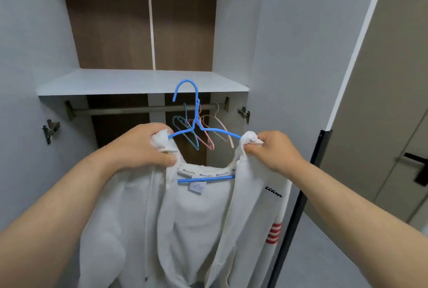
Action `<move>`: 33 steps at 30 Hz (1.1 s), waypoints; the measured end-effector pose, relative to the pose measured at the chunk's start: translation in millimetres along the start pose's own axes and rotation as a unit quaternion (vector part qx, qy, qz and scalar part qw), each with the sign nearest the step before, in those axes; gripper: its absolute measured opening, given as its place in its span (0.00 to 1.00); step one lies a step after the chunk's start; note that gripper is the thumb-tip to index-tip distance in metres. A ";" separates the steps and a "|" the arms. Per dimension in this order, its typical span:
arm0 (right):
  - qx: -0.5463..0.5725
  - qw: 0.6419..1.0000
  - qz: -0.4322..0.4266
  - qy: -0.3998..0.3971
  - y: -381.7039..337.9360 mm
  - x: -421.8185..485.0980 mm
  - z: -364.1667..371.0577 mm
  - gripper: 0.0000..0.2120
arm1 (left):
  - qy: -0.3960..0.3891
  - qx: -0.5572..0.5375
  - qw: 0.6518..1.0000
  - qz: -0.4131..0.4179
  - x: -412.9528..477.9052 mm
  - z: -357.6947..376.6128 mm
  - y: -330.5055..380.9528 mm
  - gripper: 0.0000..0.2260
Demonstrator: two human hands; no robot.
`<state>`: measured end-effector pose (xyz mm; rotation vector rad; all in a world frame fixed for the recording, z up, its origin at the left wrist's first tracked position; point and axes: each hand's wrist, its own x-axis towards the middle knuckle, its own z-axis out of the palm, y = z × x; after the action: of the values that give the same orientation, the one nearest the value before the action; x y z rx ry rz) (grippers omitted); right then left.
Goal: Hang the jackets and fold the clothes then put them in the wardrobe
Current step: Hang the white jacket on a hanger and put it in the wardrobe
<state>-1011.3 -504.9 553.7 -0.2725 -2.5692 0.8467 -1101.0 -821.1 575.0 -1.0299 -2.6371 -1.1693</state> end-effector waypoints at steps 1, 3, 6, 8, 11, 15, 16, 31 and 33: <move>-0.015 1.000 0.010 0.018 3.9 -3.8 -0.1 0.17 | -0.023 -0.021 1.000 -0.001 3.9 4.3 3.1 0.18; -0.019 0.998 0.028 0.051 13.3 -12.8 -5.1 0.17 | -0.041 -0.113 0.993 -0.012 12.4 11.1 8.3 0.20; -0.001 0.993 0.057 0.103 28.2 -30.9 -21.0 0.22 | -0.020 -0.092 0.996 0.000 25.7 25.0 15.8 0.18; -0.001 0.990 0.064 0.127 35.0 -45.0 -36.3 0.22 | -0.015 0.011 0.999 0.027 33.3 38.2 25.6 0.14; -0.007 0.985 0.062 0.162 46.5 -68.7 -64.1 0.20 | 0.006 0.094 0.994 0.046 42.7 58.7 46.7 0.07; -0.013 0.974 0.067 0.216 64.8 -106.0 -104.3 0.21 | 0.084 0.166 0.982 0.038 44.4 89.9 81.7 0.26; -0.018 0.971 0.070 0.227 69.2 -117.7 -113.5 0.21 | 0.091 0.181 0.978 0.040 42.7 98.9 92.0 0.28; -0.144 0.944 0.152 0.255 108.3 -332.9 -264.1 0.22 | -0.001 0.024 0.970 0.241 -13.9 230.9 266.9 0.26; -0.148 0.937 0.162 0.272 111.8 -367.1 -287.1 0.22 | -0.014 -0.001 0.963 0.269 -24.6 249.4 296.0 0.26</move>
<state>-549.1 -379.6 574.4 -0.9049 -2.1362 0.3977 -855.0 -521.3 577.4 -1.6306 -2.1469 -1.0269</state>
